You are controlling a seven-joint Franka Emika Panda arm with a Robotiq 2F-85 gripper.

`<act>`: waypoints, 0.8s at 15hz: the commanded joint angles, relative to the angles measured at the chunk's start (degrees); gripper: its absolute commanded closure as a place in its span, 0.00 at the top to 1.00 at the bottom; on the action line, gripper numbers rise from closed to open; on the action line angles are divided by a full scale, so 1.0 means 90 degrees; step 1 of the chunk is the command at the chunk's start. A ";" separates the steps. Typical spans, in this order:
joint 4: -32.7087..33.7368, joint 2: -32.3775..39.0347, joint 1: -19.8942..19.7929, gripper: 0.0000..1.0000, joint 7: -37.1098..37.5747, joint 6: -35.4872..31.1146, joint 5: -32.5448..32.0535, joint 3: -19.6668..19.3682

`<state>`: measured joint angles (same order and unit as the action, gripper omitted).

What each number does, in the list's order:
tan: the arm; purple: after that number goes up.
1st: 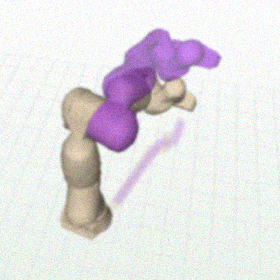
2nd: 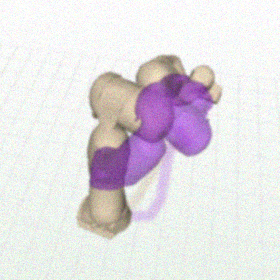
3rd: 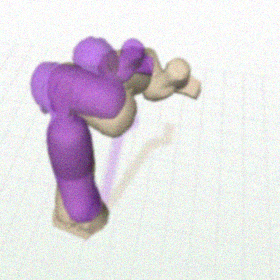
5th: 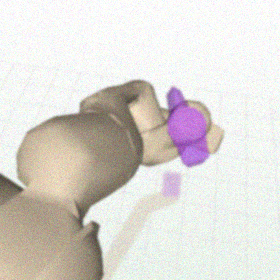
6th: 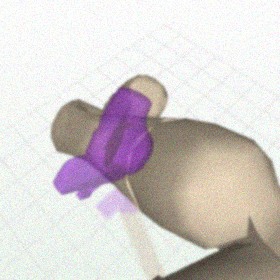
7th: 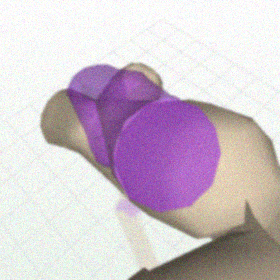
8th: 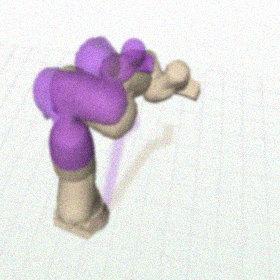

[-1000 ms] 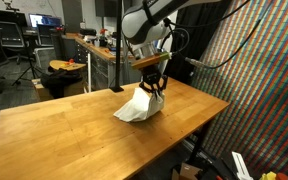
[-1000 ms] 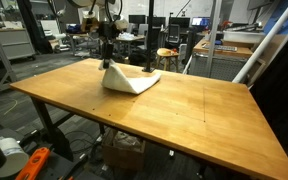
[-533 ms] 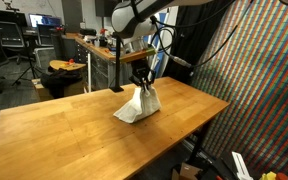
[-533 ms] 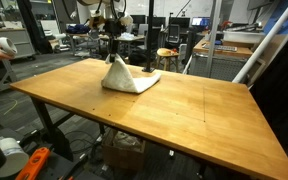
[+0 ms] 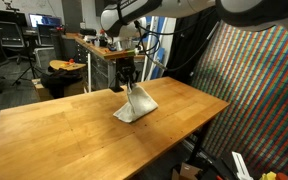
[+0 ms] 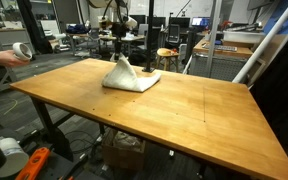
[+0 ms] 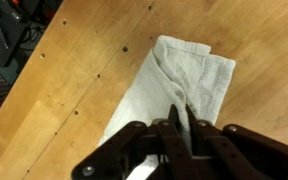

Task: Fold the towel

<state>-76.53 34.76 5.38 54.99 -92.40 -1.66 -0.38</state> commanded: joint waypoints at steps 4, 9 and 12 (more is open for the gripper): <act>0.2128 0.1292 -0.0127 0.06 0.0389 0.0599 0.0330 -0.0344; 0.2941 0.1812 -0.0215 0.33 0.0607 0.0620 0.0328 -0.0459; 0.3143 0.1904 -0.0228 0.54 0.0751 0.0476 0.0265 -0.0424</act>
<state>-53.65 49.56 3.18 59.51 -88.44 0.36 -3.97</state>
